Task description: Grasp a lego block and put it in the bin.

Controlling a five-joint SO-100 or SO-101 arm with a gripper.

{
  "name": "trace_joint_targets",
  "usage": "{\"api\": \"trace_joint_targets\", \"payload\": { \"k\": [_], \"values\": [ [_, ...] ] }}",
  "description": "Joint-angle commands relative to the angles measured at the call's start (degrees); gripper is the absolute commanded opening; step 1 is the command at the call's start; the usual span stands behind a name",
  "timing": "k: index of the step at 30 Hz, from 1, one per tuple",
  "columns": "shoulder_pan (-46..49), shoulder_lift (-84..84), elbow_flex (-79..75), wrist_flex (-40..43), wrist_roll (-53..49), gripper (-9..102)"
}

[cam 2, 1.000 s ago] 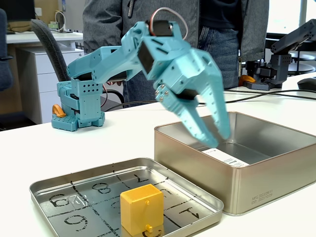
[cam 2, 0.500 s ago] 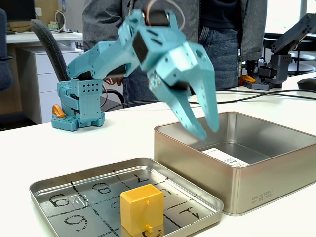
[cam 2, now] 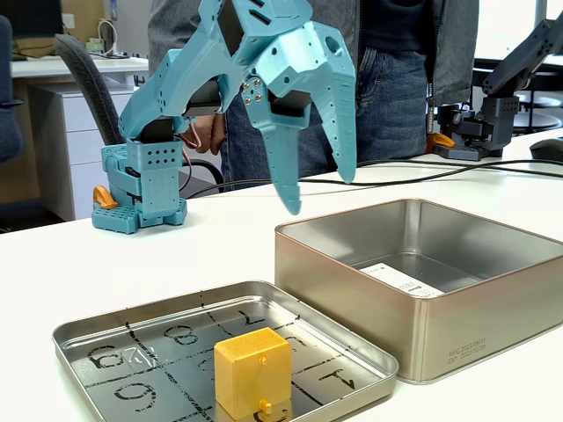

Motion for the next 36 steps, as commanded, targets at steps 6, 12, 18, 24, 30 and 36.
{"api": "trace_joint_targets", "payload": {
  "k": [6,12,18,24,30,36],
  "values": [
    [3.25,-4.13,-1.67,-6.68,4.39,43],
    [7.38,-8.44,-1.23,-13.1,2.81,40],
    [9.23,-10.02,6.94,-23.03,-0.62,37],
    [8.79,-12.39,9.49,-25.75,-1.23,36],
    [9.58,-14.24,9.49,-26.1,-1.05,37],
    [10.11,-15.64,9.49,-26.02,-1.05,38]
  ]
}}
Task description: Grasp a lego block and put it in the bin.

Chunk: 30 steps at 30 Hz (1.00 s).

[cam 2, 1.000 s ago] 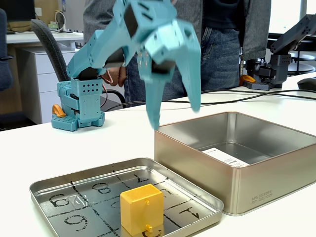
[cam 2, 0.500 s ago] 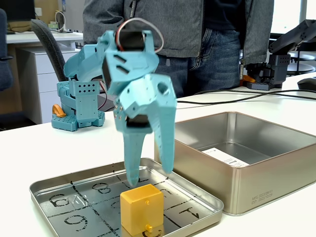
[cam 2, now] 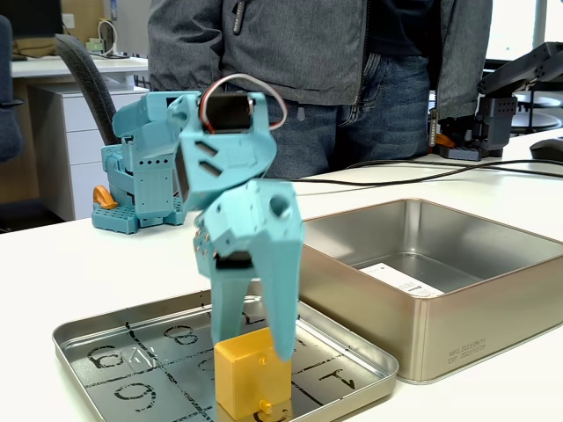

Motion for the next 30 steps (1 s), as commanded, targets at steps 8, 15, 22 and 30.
{"api": "trace_joint_targets", "payload": {
  "k": [8,15,22,30],
  "values": [
    [1.23,-0.35,-1.05,0.18,0.26,37],
    [0.79,-0.62,-1.67,2.9,0.0,21],
    [0.09,-4.13,-10.2,10.2,-1.23,0],
    [0.0,0.26,-11.43,11.34,-0.79,0]
  ]
}}
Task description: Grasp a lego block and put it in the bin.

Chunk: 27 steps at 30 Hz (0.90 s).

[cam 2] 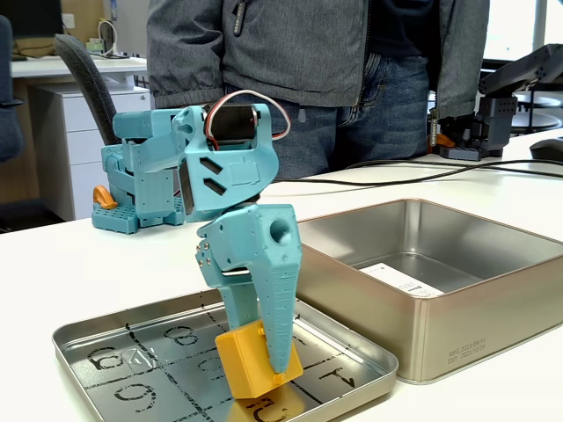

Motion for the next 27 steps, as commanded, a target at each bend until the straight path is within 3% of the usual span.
{"api": "trace_joint_targets", "payload": {
  "k": [1,12,19,27],
  "values": [
    [0.79,7.12,-2.46,0.44,0.79,0],
    [-2.46,23.38,-0.7,1.05,2.46,0],
    [-13.71,32.7,5.36,2.55,3.16,0],
    [-27.69,25.75,5.36,8.61,0.97,0]
  ]
}}
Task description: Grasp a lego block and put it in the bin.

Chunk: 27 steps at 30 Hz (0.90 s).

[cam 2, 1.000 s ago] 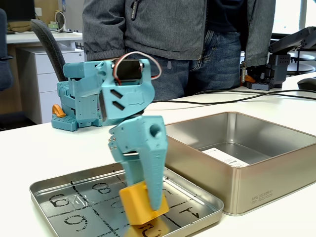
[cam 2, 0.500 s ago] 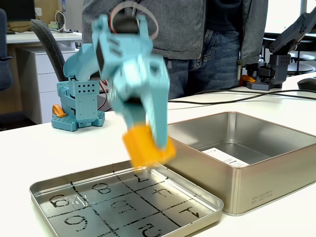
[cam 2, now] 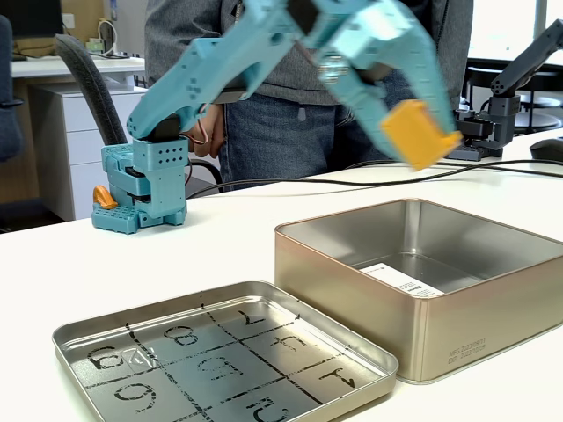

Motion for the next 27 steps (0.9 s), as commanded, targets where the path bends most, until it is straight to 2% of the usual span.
{"api": "trace_joint_targets", "payload": {
  "k": [1,8,16,18,23,27],
  "values": [
    [-4.48,-2.46,-0.53,2.11,-1.05,0],
    [-5.98,-17.05,-8.26,4.92,-2.81,0],
    [-4.31,-18.9,-8.26,5.54,0.88,1],
    [-3.52,-17.31,-8.26,5.19,2.72,8],
    [-1.14,-11.6,-8.26,0.62,8.44,34],
    [1.58,-5.89,-8.26,-0.53,12.04,41]
  ]
}}
